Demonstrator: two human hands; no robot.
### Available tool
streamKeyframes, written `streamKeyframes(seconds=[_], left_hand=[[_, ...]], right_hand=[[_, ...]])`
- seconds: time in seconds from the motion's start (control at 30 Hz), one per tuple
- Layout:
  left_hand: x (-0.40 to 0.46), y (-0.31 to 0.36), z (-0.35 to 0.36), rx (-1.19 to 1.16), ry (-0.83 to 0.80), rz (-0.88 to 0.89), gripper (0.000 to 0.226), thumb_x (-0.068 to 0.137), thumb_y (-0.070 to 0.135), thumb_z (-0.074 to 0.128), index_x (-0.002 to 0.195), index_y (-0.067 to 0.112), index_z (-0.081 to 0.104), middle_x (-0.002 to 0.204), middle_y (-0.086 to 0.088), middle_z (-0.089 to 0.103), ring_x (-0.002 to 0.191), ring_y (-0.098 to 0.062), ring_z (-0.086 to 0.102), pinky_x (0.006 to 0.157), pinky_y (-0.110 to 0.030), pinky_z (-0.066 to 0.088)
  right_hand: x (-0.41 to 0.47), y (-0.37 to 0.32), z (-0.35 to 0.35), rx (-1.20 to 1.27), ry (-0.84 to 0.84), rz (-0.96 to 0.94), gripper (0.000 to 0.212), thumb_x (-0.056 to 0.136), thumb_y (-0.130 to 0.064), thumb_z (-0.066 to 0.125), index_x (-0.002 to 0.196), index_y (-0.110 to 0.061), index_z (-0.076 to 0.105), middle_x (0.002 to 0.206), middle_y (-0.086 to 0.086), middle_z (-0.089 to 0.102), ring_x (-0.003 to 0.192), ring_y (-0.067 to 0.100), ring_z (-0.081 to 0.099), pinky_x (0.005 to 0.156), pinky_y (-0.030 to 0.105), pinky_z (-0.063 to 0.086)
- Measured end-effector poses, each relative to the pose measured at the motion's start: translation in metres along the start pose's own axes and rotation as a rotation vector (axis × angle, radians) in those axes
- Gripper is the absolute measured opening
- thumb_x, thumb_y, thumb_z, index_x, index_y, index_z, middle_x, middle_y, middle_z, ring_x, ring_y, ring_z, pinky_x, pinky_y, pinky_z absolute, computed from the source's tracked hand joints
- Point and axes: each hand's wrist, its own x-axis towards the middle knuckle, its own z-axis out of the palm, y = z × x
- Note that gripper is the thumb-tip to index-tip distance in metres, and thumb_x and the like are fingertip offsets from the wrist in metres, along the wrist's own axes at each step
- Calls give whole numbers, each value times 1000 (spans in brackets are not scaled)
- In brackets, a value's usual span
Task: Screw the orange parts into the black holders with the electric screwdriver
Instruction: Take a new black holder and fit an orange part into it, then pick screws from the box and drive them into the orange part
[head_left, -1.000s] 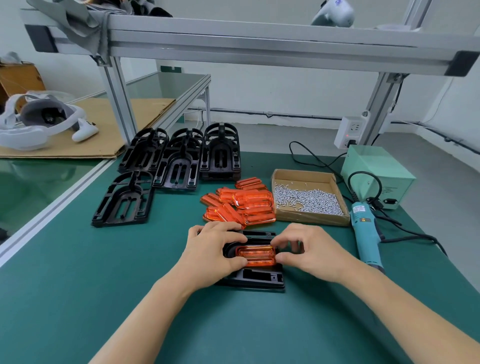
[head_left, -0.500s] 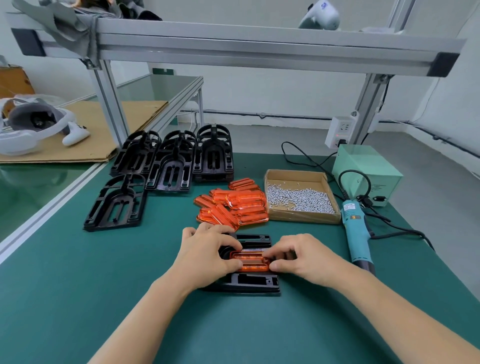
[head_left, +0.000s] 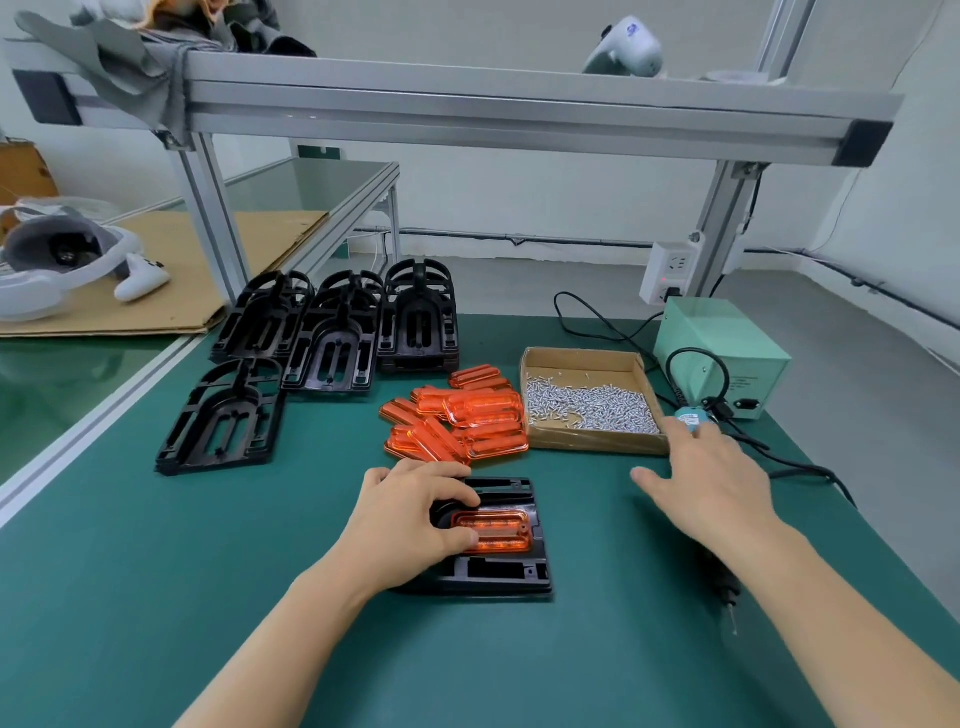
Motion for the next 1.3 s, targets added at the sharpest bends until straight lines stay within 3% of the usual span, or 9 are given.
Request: streamKeyframes(seconds=[0.27,0.4,0.5,0.63,0.73,0.87,1.0,1.13,1.3], left_hand=[[0,3,1,-12,-3,-9,28,82,45,66,109,41,65,136,25,45,129,-1,31,106,-32,14],[6,10,-1,-57,112,6,20,84,39,65,104,39,67,129,23,51,125,-1,36,105,-30,17],[22,24,-4,-72,178,51,17,87,33,62,101,35,69,120,21,58,119,-4,42,102,-29,23],[57,50,-4,-116,116,71,18,89,24,60,103,27,71,115,10,65,112,-13,51,104,-42,35],[82,63,1,-159,78,45,18,91,22,59,104,23,71,113,4,67,109,-16,56,101,-40,40],[111,71,14,-156,30,1,18,92,24,59,106,22,71,113,4,68,109,-17,58,103,-40,39],[136,78,23,-124,12,-41,16,89,24,63,104,24,71,110,6,69,109,-16,57,106,-38,32],[159,85,31,-101,-17,-118,12,84,24,70,95,25,73,107,10,69,109,-15,56,104,-39,25],[174,83,43,1,-144,-188,12,85,23,67,91,27,77,105,12,70,112,-16,54,106,-44,20]], right_hand=[[13,13,0,-44,-65,193,81,85,-65,54,143,-16,23,125,11,38,107,31,55,67,33,39],[9,25,-2,-34,-137,270,88,80,-68,58,142,-15,22,124,11,45,109,31,56,68,32,41],[5,34,1,-15,-199,306,75,81,-66,58,130,-15,33,104,4,52,96,27,56,67,31,41],[5,39,6,143,-162,322,46,81,-47,63,105,-13,43,84,0,51,82,25,54,57,31,36],[5,47,6,394,-133,321,37,79,-39,66,101,-14,51,82,0,58,76,20,59,55,29,37],[4,50,-5,956,-126,294,29,82,-24,68,108,-18,58,85,1,64,65,19,62,52,26,43],[5,43,-21,1384,-148,177,23,82,-12,69,101,-10,56,65,2,59,46,12,53,41,25,45],[13,23,-31,1829,-177,26,39,70,-5,68,100,-14,46,62,-1,46,50,10,44,39,21,40],[29,3,-33,2091,-98,7,27,85,0,54,104,-18,50,62,-1,44,52,11,42,44,20,39]])
